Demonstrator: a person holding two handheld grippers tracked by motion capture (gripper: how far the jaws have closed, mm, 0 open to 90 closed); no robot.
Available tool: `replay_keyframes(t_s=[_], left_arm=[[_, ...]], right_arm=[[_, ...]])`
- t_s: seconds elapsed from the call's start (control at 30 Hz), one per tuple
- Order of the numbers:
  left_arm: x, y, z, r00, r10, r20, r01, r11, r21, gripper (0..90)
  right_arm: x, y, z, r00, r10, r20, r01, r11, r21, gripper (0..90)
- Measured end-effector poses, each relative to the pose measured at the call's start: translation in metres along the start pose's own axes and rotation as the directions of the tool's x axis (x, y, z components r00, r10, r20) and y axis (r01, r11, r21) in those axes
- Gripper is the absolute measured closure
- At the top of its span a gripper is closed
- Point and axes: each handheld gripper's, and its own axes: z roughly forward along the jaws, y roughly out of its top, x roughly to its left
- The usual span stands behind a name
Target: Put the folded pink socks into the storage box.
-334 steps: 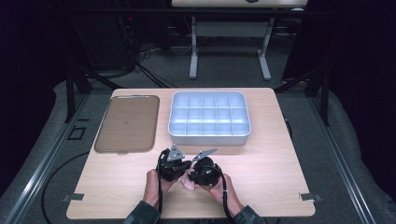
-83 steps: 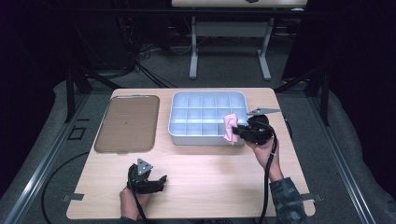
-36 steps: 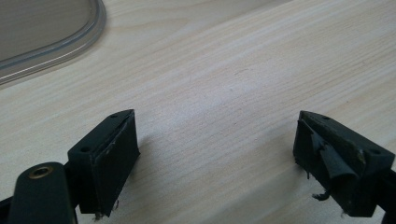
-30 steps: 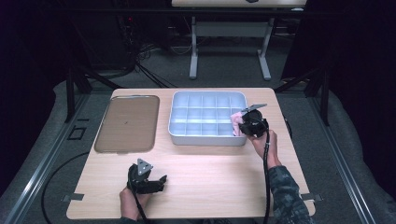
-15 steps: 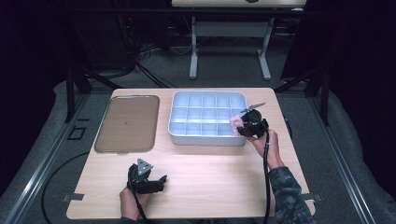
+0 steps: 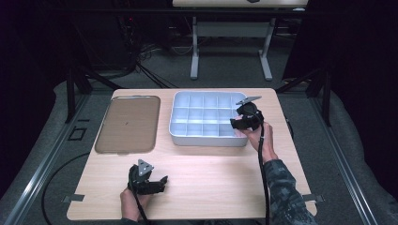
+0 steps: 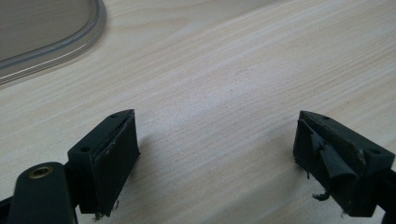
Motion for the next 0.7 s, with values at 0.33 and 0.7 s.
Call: replay_keyframes(t_s=[0.33, 0.7], left_arm=[[0.0, 0.0, 0.0, 1.0, 0.0, -0.001, 0.0, 1.0, 0.0, 13.8], [0.0, 0.0, 0.0, 1.0, 0.002, -0.001, -0.002, 1.0, 0.001, 13.8]], right_arm=[[-0.008, -0.015, -0.006, 0.9999, 0.001, -0.014, -0.001, 1.0, 0.027, 80.7], [-0.007, -0.031, -0.004, 0.9993, -0.008, -0.036, 0.011, 0.998, 0.069, 81.7]])
